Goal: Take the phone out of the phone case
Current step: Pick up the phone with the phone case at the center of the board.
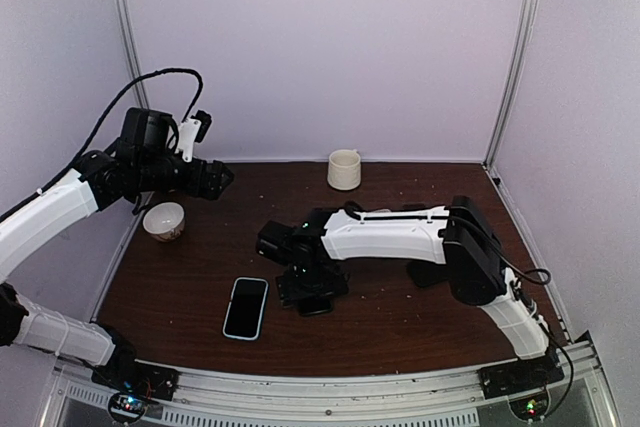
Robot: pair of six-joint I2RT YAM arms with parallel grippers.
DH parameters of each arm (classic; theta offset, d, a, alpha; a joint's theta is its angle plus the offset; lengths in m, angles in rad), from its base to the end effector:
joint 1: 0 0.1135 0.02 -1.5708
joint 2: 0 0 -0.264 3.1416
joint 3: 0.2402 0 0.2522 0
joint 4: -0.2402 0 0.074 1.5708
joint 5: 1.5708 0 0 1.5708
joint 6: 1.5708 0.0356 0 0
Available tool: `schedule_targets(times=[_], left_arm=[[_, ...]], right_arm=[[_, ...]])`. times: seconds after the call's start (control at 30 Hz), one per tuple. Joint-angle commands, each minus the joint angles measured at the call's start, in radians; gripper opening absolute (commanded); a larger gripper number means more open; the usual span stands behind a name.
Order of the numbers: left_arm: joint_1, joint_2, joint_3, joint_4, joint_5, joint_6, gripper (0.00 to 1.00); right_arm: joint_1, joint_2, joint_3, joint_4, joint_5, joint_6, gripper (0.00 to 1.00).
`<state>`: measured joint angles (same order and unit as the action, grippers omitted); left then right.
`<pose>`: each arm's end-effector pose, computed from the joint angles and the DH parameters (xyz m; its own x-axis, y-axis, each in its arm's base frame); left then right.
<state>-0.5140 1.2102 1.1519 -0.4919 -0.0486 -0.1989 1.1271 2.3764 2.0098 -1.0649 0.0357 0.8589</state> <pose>0.2345 -0.1304 0.3489 -0.5362 0.0761 -0.8406 0.3561 0.9234 -0.1435 0.2054 0.4292 0.1561 -0.9595 -0.2561 -0.1175 -0.2664 0.9604 0.0820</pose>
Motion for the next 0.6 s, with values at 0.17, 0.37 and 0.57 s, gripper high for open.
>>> schedule_targets(times=[0.17,0.37,0.57], left_arm=[[0.008,0.001,-0.006,0.017,0.016,0.013,0.98],[0.008,-0.001,-0.012,0.018,-0.024,0.018,0.98],[0.008,0.002,-0.019,0.028,-0.007,0.01,0.98]], right_arm=[[0.017,0.056,-0.027,-0.106,0.155,0.033,0.84],[0.016,-0.036,-0.141,0.041,0.147,-0.032,0.77],[0.016,-0.221,-0.305,0.241,0.216,-0.175,0.75]])
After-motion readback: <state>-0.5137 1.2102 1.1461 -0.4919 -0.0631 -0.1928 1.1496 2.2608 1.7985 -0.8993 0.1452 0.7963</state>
